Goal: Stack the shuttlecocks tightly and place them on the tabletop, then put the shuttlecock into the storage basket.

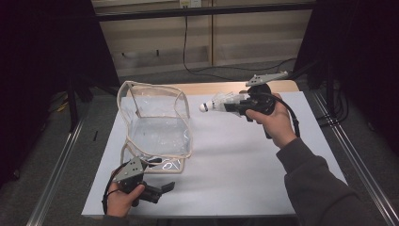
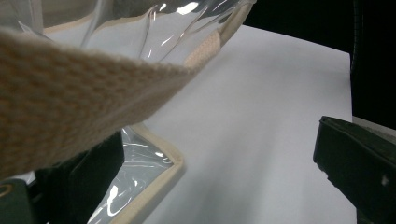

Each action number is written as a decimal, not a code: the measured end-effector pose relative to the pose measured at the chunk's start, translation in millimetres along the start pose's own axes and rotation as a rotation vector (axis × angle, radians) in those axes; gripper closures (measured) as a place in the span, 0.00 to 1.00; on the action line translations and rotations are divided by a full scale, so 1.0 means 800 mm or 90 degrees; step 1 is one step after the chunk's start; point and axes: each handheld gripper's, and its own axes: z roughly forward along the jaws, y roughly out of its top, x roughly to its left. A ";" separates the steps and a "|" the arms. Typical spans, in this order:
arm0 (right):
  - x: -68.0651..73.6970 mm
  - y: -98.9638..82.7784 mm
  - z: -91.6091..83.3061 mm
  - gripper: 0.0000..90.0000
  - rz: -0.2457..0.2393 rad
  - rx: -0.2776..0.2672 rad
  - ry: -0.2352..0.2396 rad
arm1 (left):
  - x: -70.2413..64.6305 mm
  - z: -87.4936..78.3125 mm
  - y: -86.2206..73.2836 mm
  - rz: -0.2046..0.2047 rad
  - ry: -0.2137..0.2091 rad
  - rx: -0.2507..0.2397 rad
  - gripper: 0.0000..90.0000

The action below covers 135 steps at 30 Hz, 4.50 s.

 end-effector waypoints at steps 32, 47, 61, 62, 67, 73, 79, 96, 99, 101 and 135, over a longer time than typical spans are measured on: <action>0.031 0.055 0.028 0.97 -0.026 -0.009 0.007 | -0.002 -0.003 -0.002 0.002 -0.004 0.005 0.02; 0.037 0.078 0.041 0.97 -0.020 -0.021 -0.006 | -0.001 -0.002 -0.001 0.001 -0.005 0.000 0.02; 0.050 0.088 0.059 0.98 -0.030 -0.015 -0.003 | -0.001 -0.002 -0.002 0.002 -0.005 0.002 0.02; 0.051 0.089 0.060 0.98 -0.032 -0.014 -0.003 | -0.001 -0.002 -0.002 -0.001 -0.006 -0.001 0.02; 0.055 0.093 0.066 0.98 -0.029 -0.012 -0.001 | -0.001 -0.002 -0.002 0.002 -0.006 0.003 0.02; 0.063 0.098 0.074 0.98 -0.037 -0.012 0.006 | -0.001 -0.002 -0.002 0.002 -0.006 0.002 0.02; 0.069 0.101 0.082 0.98 -0.039 -0.010 0.008 | -0.002 -0.002 -0.002 -0.001 -0.007 0.001 0.02; 0.077 0.107 0.101 0.98 -0.040 -0.005 0.013 | -0.001 -0.002 -0.002 -0.005 -0.011 -0.004 0.02; 0.080 0.108 0.104 0.98 -0.041 -0.006 0.015 | -0.001 -0.002 -0.003 -0.006 -0.010 -0.003 0.02; 0.082 0.109 0.107 0.98 -0.043 -0.006 0.014 | -0.001 -0.002 -0.003 -0.006 -0.010 -0.003 0.02; 0.108 0.115 0.152 0.98 -0.057 0.011 0.023 | -0.002 -0.002 -0.003 -0.007 -0.012 -0.004 0.02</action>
